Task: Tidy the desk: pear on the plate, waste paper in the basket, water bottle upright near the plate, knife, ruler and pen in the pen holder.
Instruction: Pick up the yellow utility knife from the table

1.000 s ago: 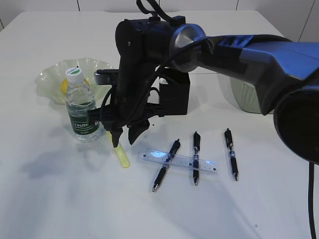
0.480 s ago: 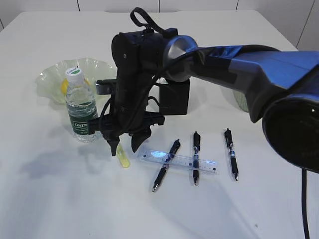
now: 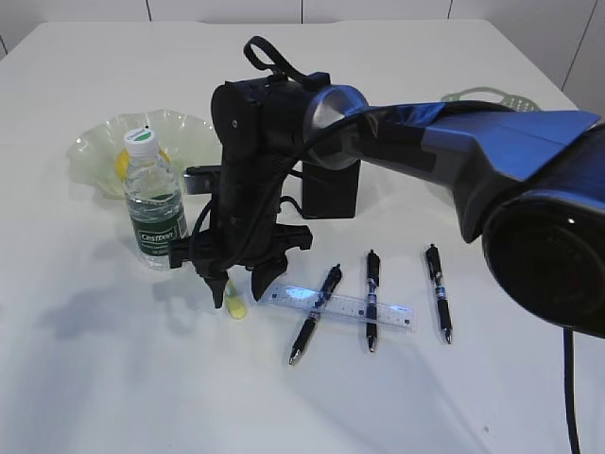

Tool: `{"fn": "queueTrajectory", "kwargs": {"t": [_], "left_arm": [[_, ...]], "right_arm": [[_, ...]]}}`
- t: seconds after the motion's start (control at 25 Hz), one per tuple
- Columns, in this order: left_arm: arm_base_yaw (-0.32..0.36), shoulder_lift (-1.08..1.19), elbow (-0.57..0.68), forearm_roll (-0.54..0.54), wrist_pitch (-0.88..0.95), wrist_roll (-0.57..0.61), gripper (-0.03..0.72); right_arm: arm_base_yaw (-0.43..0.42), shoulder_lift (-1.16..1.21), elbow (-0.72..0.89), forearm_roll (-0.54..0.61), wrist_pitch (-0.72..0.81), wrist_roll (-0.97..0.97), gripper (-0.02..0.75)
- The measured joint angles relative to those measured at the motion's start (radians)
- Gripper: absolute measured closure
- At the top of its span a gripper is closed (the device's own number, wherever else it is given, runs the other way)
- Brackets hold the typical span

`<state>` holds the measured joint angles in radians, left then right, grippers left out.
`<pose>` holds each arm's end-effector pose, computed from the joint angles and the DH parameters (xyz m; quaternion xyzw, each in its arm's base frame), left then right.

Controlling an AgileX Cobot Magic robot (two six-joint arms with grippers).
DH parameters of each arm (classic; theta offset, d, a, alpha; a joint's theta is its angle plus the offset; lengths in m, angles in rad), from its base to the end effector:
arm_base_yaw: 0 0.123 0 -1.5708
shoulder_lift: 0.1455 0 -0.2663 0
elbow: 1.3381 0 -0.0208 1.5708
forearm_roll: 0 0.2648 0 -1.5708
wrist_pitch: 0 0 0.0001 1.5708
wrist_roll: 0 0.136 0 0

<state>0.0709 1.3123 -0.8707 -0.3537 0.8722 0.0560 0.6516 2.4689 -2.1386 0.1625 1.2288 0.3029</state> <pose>0.2754 -0.0166 0.1932 -0.0956 0.9692 -0.1411 0.1779 0.3897 0.3233 0.0797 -0.1496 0.9845 0.0917 0.0081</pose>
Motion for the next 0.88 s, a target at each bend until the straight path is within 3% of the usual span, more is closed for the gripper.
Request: {"fn": "queueTrajectory", "kwargs": {"t": [0.88], "left_arm": [[0.000,0.000,0.000,0.000,0.000,0.000,0.222]], "right_arm": [[0.028,0.008,0.000,-0.064,-0.006,0.028,0.360]]}}
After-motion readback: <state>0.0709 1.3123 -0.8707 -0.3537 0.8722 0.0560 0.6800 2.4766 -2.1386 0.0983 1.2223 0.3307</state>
